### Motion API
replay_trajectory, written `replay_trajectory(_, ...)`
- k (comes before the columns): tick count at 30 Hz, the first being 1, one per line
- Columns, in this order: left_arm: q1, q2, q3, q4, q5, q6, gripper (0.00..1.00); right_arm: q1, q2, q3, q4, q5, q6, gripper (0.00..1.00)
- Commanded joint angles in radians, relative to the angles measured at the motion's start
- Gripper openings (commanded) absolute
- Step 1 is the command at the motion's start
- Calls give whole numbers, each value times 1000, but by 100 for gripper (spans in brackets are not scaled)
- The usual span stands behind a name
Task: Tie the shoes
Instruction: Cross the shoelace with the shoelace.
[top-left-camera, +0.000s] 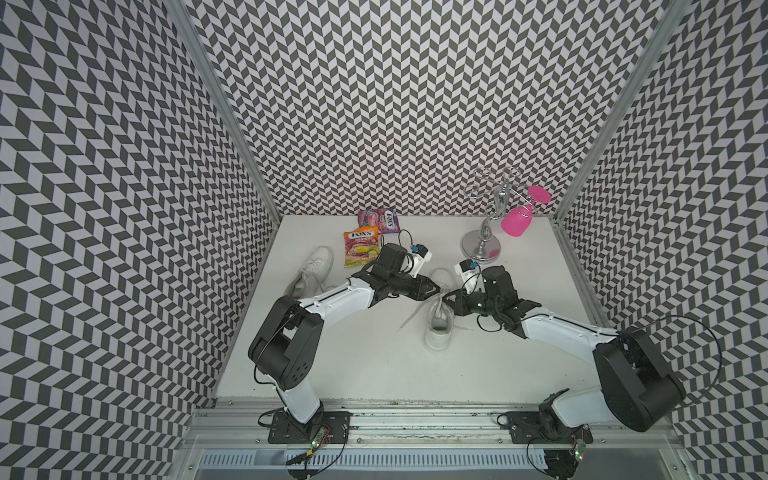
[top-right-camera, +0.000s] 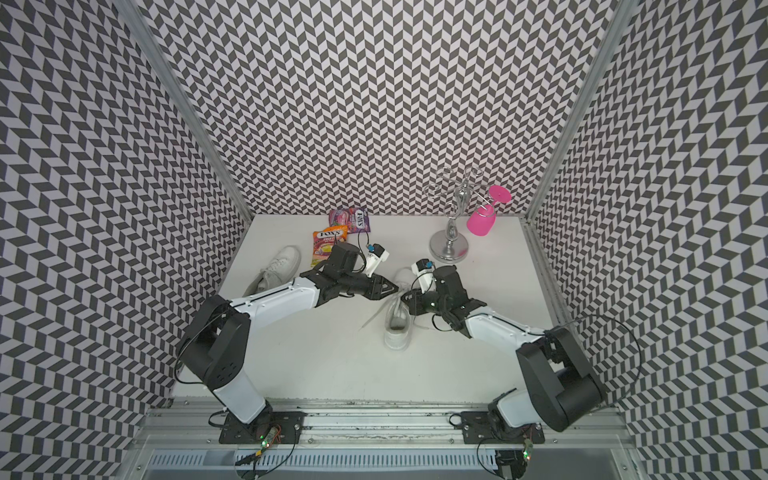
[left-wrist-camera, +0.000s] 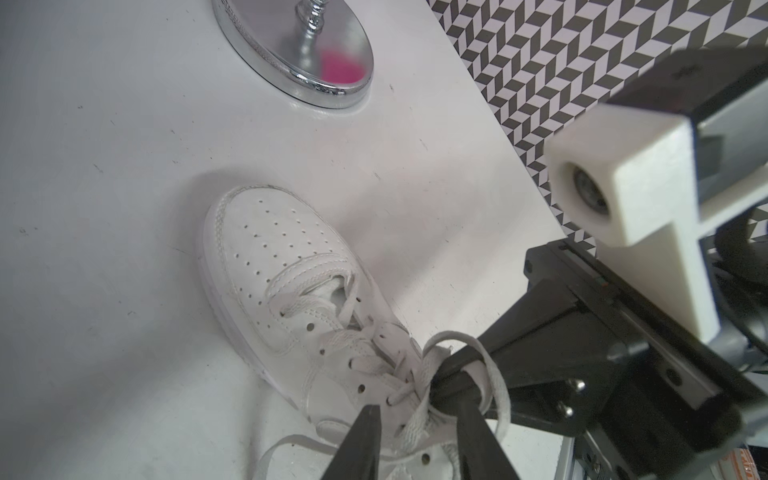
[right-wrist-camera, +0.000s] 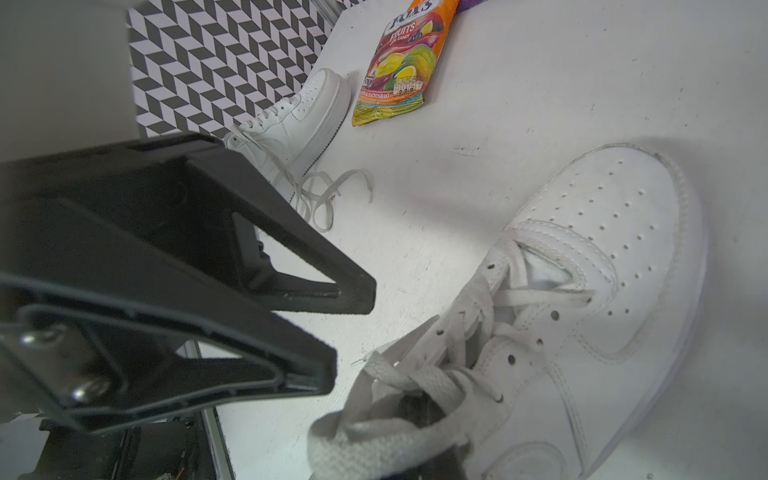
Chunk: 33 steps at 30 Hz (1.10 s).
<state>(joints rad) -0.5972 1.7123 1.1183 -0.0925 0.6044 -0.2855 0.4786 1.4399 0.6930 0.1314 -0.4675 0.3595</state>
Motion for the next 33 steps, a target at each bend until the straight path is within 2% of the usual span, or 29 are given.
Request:
replay_trajectory(1,-6,-18,-11,-10,33,23,34,-2,-18,14,21,12,-10,0)
replay_trajectory(14,-27,-20,-5,-25,51,43,34,-3,-19,17,20,9,-8,0)
replay_trajectory(29,-51,38,72,-47,43,61,33,-3,-18,28,10,0,-17,0)
replay_trajectory(33,-58,55,92,-57,41,68,30,-2,-18,33,3,1,-21,0)
